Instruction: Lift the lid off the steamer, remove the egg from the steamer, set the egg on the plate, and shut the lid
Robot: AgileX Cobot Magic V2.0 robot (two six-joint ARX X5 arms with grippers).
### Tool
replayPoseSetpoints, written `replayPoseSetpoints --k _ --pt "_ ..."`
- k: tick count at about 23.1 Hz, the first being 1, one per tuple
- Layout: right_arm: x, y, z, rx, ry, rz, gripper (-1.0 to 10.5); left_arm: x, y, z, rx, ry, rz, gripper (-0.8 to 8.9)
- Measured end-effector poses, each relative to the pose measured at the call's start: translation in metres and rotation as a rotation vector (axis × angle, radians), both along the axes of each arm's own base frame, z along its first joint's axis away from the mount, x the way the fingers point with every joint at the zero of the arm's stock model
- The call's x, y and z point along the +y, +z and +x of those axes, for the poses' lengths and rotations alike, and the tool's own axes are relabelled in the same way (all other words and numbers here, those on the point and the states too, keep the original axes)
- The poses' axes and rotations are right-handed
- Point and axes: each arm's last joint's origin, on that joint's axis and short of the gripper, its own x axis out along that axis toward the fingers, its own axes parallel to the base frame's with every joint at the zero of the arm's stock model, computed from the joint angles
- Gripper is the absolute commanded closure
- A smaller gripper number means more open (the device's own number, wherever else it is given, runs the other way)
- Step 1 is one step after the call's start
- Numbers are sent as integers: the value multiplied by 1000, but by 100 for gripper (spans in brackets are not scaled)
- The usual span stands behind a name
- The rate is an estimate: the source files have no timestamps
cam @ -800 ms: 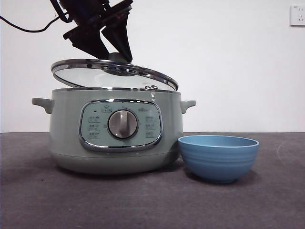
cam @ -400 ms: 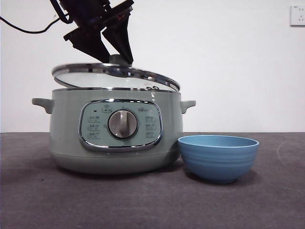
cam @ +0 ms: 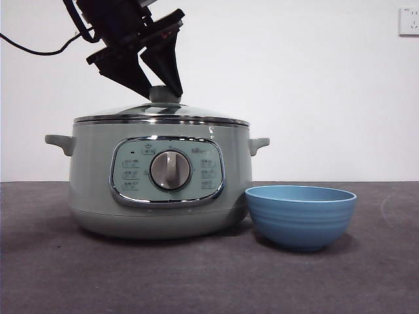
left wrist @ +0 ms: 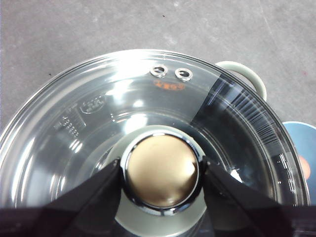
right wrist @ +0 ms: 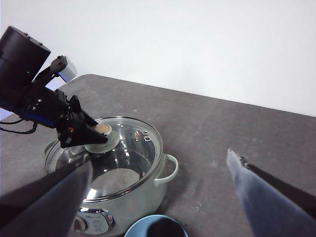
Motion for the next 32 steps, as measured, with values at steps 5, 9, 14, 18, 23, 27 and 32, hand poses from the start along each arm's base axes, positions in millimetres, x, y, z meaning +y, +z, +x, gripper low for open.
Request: replayPoseSetpoints --k 5,9,14,18,23,27,32 --pt "0 -1 0 11 0 -7 474 0 0 -1 5 1 2 539" --pt "0 -3 -1 28 0 -19 474 1 0 -1 6 2 2 275" --pt "-1 -7 -1 61 0 -42 474 3 0 -4 35 8 4 275" --pt "-2 -10 -2 90 0 -62 474 7 13 -12 1 10 -16 275" --pt "-2 -15 -4 135 15 -87 474 20 44 -37 -51 15 -61 275" --pt "-1 -20 -6 201 86 -100 474 34 66 -66 -58 10 -74 279" --pt "1 -30 -7 318 169 -133 474 56 90 -117 6 -61 -150 279"
